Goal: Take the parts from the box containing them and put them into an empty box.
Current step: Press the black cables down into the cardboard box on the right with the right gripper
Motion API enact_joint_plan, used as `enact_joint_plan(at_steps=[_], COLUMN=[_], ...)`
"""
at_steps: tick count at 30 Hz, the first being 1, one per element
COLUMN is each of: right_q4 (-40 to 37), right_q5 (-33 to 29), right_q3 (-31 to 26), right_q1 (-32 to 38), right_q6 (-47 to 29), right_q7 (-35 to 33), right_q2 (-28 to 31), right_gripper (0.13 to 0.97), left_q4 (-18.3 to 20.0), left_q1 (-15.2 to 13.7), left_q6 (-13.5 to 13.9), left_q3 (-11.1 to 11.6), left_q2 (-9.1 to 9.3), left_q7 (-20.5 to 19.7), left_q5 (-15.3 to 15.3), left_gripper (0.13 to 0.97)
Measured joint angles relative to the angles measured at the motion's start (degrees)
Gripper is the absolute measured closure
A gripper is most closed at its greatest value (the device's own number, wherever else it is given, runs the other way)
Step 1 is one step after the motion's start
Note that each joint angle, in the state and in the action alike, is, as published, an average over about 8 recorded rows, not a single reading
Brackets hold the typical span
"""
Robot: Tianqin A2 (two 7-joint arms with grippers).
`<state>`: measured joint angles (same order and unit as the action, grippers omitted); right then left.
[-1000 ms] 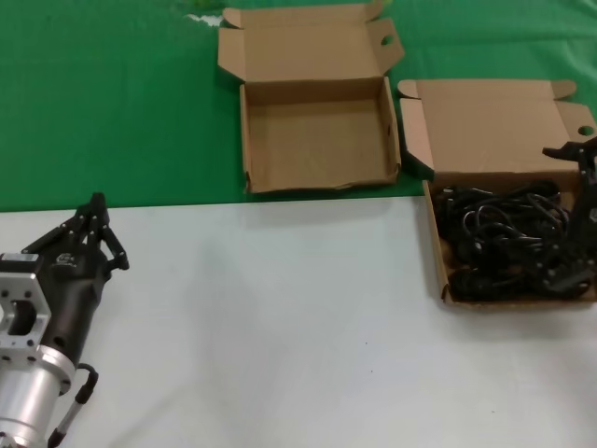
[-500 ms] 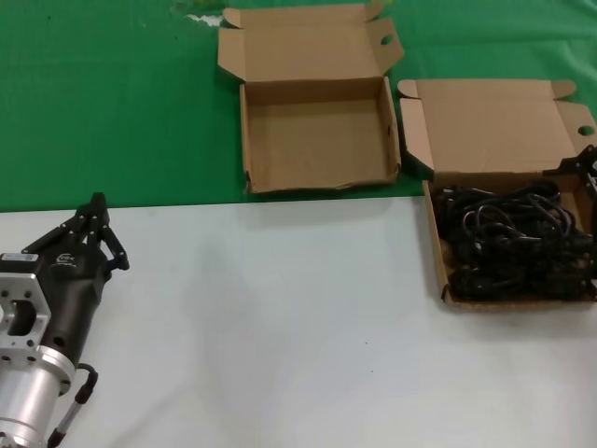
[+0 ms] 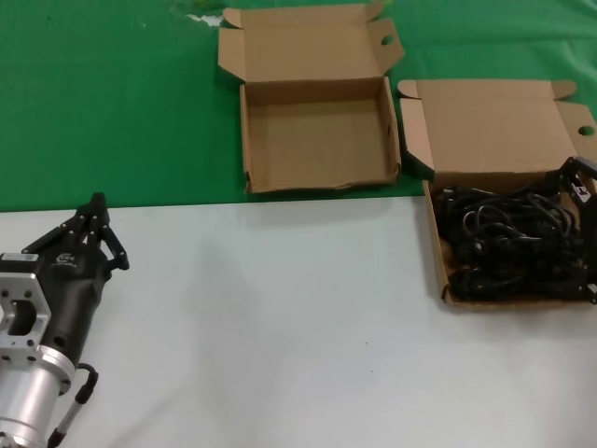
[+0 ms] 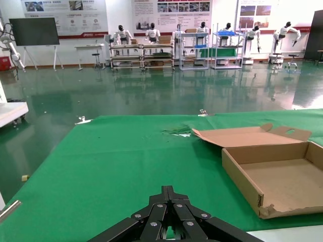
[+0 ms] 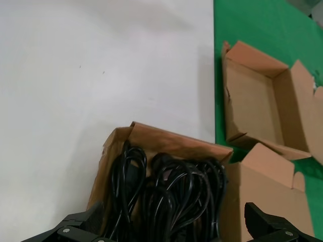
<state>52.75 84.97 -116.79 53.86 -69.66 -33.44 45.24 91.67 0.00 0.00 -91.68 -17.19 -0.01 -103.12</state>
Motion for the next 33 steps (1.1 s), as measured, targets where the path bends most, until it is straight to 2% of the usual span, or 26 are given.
enact_joint_plan(at_steps=[13,18,22,33], right_q4=[-15.77,-21.03,-22.81,-23.30], right_q5=[-1.89,-2.35,-2.41,-2.50], right_q3=[-1.07,-1.17,-1.05,-0.80], right_q1=[6.12,8.37,8.94,8.81], right_q6=[2.30,3.33,3.80,4.22], right_q7=[-9.57,-12.12,-12.49,-12.01], right_q2=[-6.01,-7.99,-8.85,-9.37], right_gripper=[0.130,0.162,0.181,0.343], left_q4=[0.00,0.00,0.00,0.00], left_q1=[0.00,0.00,0.00,0.00], left_q6=[0.00,0.00,0.00,0.00], left_q3=[0.00,0.00,0.00,0.00], left_q2=[0.00,0.00,0.00,0.00], left_q7=[0.00,0.00,0.00,-0.03], left_q5=[0.00,0.00,0.00,0.00], left_gripper=[0.958,0.958,0.958,0.958])
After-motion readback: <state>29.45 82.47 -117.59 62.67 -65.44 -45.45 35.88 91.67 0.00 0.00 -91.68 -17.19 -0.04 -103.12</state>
